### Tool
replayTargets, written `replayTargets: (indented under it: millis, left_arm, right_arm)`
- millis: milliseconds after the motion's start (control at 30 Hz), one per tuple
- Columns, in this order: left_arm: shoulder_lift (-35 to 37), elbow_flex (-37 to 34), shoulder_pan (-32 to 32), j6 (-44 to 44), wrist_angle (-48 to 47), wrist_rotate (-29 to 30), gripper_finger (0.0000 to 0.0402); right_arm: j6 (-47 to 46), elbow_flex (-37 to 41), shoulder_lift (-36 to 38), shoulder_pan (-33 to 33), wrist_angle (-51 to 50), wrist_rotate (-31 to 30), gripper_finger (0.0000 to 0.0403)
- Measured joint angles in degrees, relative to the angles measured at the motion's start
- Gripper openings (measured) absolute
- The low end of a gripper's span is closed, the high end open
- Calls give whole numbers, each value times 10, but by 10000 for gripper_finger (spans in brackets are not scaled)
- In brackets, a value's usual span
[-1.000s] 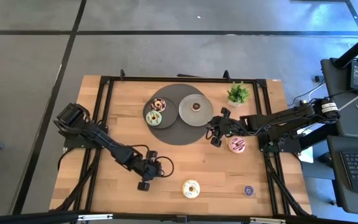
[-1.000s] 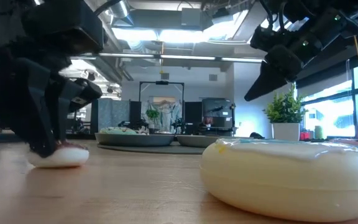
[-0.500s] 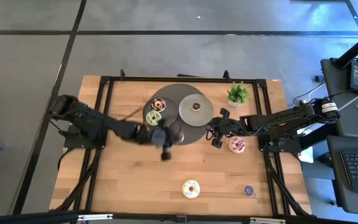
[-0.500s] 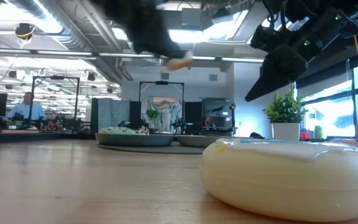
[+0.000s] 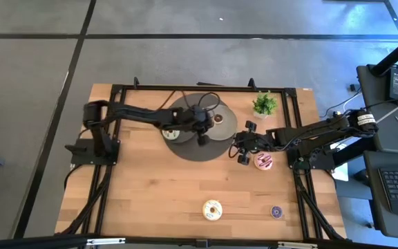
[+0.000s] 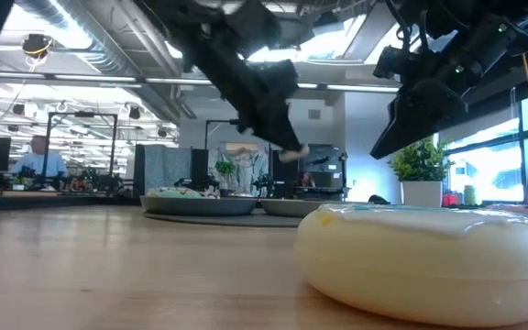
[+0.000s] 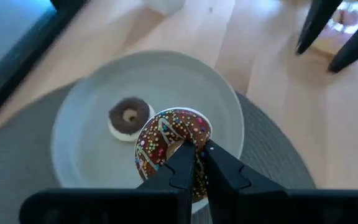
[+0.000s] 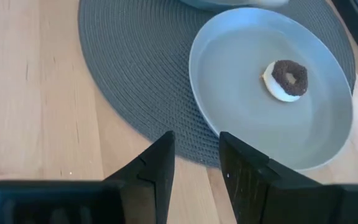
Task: Pick & Place donuts
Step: Put the small brown doughnut on the gray plate
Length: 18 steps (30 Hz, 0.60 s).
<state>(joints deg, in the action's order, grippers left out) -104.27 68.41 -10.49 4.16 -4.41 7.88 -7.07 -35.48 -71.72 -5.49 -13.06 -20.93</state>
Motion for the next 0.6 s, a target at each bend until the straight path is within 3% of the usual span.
replayTargets:
  millis: [267,600]
  left_arm:
    - [-101,70,-17,-19,1,2,22]
    - [-149,93,-32,11,-8,1,22]
  right_arm:
    - [-1,0,0,0,-4,0,128]
    - [-1,0,0,0,-6,0,128]
